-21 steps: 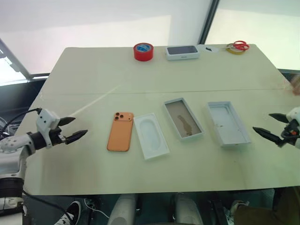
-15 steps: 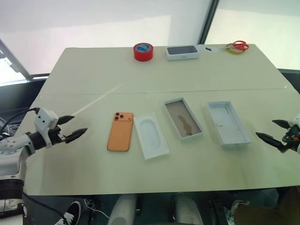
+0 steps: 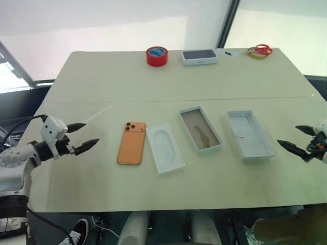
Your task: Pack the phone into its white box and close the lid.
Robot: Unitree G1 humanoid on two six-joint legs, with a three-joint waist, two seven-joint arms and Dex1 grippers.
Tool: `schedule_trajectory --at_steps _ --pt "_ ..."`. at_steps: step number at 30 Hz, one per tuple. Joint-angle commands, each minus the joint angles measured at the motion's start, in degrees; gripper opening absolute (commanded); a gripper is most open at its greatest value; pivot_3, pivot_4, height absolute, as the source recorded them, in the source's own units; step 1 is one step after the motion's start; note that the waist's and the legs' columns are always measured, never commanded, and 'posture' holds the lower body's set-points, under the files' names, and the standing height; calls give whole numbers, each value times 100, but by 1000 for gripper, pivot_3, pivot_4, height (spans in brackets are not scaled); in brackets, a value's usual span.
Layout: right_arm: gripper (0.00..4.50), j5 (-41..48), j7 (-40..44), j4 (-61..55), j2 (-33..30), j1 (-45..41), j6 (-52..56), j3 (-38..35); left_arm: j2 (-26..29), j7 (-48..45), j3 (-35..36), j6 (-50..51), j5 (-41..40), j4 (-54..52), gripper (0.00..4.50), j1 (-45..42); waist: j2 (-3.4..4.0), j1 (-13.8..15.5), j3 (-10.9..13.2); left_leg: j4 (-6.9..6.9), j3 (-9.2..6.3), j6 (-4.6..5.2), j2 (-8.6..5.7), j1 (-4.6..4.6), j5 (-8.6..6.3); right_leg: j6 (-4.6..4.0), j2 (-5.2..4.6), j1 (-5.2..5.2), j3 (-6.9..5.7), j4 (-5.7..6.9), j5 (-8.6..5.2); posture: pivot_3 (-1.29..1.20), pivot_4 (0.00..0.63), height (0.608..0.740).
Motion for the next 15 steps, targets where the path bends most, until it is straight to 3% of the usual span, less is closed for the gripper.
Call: schedule_trajectory --at_steps 1,4,9,15 --pt "4415 148 -58 -331 42 -110 42 -86 91 5 65 128 -107 -328 4325 -62 0 -3 0 0 0 0 0 0 0 1 0 0 0 0 1 0 150 740" --pt "4415 189 -40 -703 160 -89 170 41 -10 357 7 700 -216 -922 4325 -141 -1 -3 0 0 0 0 0 0 0 3 1 0 0 0 2 0 150 740" --pt "4415 370 -103 -2091 505 -42 630 390 -424 1241 -136 2511 -1047 -2576 4325 -177 -1 2 1 2 -1 1 0 -1 0 7 1 3 5 1 4 0 150 740" --pt "4415 665 -88 -3526 671 -181 1379 881 -456 2138 -941 4873 -1499 -3955 4325 -50 -4 10 2 4 0 3 -1 0 2 10 6 5 8 3 5 0 150 740"
